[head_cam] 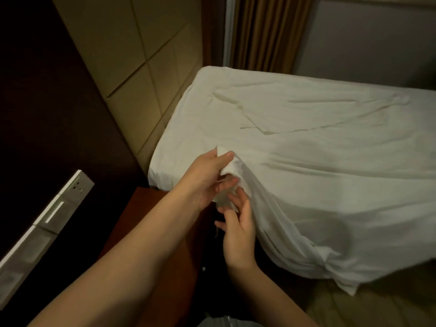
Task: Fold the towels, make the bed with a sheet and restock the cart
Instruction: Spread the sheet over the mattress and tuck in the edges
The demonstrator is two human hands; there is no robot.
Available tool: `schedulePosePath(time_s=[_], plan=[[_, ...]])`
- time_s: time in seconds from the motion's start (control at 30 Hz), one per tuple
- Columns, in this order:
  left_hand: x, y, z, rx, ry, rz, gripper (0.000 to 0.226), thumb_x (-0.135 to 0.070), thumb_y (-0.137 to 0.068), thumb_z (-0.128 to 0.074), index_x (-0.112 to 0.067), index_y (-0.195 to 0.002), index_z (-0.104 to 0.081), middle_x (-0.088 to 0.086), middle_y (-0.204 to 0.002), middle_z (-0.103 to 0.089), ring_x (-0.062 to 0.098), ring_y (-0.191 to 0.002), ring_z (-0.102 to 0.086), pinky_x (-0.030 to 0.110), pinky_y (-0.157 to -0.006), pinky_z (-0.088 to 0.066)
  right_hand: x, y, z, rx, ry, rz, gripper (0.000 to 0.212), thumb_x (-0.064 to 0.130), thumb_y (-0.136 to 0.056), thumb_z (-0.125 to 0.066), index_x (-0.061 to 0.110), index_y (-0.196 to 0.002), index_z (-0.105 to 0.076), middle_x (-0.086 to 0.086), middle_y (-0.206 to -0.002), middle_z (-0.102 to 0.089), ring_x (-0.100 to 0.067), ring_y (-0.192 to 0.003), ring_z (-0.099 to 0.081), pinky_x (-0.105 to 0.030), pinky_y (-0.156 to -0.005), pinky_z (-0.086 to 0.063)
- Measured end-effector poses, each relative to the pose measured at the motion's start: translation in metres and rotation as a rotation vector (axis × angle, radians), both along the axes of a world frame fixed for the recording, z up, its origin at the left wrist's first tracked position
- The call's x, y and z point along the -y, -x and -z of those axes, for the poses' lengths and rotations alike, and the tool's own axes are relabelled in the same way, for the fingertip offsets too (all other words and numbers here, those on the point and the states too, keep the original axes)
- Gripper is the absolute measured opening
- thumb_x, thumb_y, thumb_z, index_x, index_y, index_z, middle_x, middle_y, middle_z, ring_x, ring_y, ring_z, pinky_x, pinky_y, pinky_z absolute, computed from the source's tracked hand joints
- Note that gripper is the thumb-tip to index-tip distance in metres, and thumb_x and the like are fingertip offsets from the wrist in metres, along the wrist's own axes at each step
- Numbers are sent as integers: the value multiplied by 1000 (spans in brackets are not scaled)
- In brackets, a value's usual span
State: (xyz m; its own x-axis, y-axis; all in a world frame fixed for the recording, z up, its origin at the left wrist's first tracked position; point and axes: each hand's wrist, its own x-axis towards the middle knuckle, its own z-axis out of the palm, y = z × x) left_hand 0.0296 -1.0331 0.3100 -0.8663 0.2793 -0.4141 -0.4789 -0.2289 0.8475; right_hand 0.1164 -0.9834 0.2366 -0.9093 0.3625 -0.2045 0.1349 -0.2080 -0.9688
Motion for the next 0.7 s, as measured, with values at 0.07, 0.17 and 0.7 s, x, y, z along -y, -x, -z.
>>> schedulePosePath(time_s=[0.07, 0.17, 0.7], plan=[[-1, 1, -4, -31, -30, 30, 19, -10, -98, -46, -13, -82, -57, -4, -59, -63, 3, -50, -60, 19, -56, -54, 1, 1, -5, -9, 67, 107, 43, 9, -98, -41, 34, -133, -40, 13, -126, -52, -9, -106, -59, -24, -78, -53], [-3, 3, -7, -87, -34, 58, 17, -8, -99, -44, -9, -85, -55, 2, -63, -57, 4, -45, -55, 21, -56, -55, -2, 4, -12, 19, 335, 227, 40, 9, -99, -40, 29, -134, -42, 8, -124, -54, -11, -103, -61, -25, -76, -51], [-13, 2, -3, -170, -2, 6, 15, -6, -97, -44, -7, -86, -53, 10, -88, -55, 13, -74, -57, 17, -54, -53, -33, 25, -34, 3, 1341, 352, 18, 12, -92, -53, -2, -85, -62, -12, -67, -67, -20, -60, -67, -29, -61, -57]])
